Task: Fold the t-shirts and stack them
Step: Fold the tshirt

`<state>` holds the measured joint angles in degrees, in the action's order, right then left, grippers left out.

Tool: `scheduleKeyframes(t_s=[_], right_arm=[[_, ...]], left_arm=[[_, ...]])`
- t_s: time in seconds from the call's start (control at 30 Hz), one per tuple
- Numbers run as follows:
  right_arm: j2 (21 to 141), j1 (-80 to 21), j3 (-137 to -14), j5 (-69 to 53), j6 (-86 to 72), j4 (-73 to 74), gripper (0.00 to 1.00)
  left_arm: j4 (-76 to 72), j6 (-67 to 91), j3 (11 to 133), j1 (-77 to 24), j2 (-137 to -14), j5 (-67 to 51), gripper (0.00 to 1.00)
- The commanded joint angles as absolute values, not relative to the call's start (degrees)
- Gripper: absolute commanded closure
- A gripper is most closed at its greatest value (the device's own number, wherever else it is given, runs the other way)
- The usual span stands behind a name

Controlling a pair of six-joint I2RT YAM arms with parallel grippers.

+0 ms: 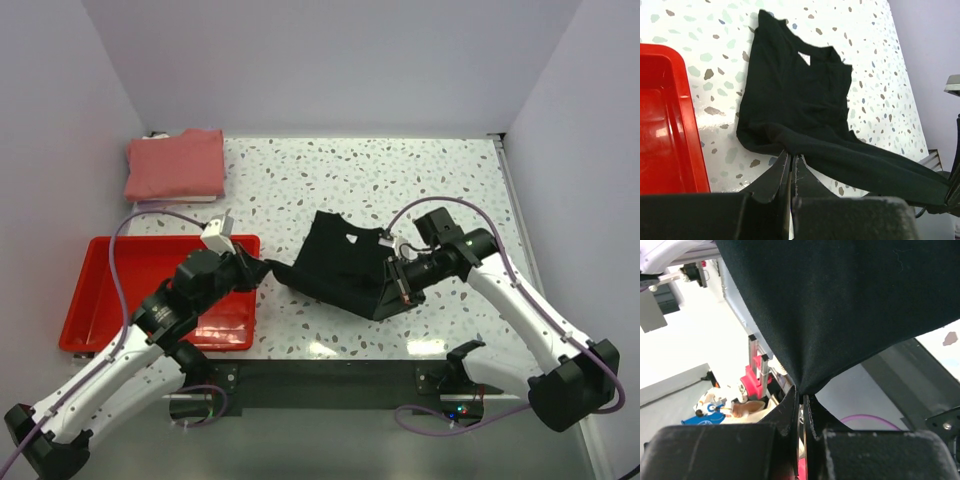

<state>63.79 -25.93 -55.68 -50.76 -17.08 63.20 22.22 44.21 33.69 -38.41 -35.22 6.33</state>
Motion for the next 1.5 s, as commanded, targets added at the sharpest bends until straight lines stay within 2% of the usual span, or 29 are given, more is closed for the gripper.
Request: scheduleKeyframes(t_s=[0.0, 0.33, 0.6, 0.77, 0.9, 1.47], right_arm=[[62.0, -25.9, -58.4, -54.1, -17.9, 69.8, 1.0], [64.5, -25.8, -59.2, -52.5, -19.4, 65.9, 1.0], [68.7, -17.8, -61.6, -51.2, -15.7, 66.5, 1.0], [68.8, -16.0, -59.5, -53.2, -19.3, 56.7, 1.0], [71.4, -15.1, -60.2, -52.5, -19.4, 54.5, 1.0], [78.0, -10.2, -62.9, -38.3, -22.6, 46.3, 1.0]], left_arm=[[23.0, 43.6, 37.4, -38.1, -33.8, 11.7, 1.0], [18.3, 42.9, 38.4, -38.1, -37.8, 16.7, 1.0], [14.6, 41.7, 41.8, -38.1, -47.9, 22.0, 1.0], [10.3, 40.3, 44.8, -37.7, -55.4, 21.8, 1.0], [9.8, 39.2, 48.1, -36.4, -60.5, 21.9, 1.0], [2.0, 35.6, 56.2, -32.4, -78.2, 18.5, 1.0]])
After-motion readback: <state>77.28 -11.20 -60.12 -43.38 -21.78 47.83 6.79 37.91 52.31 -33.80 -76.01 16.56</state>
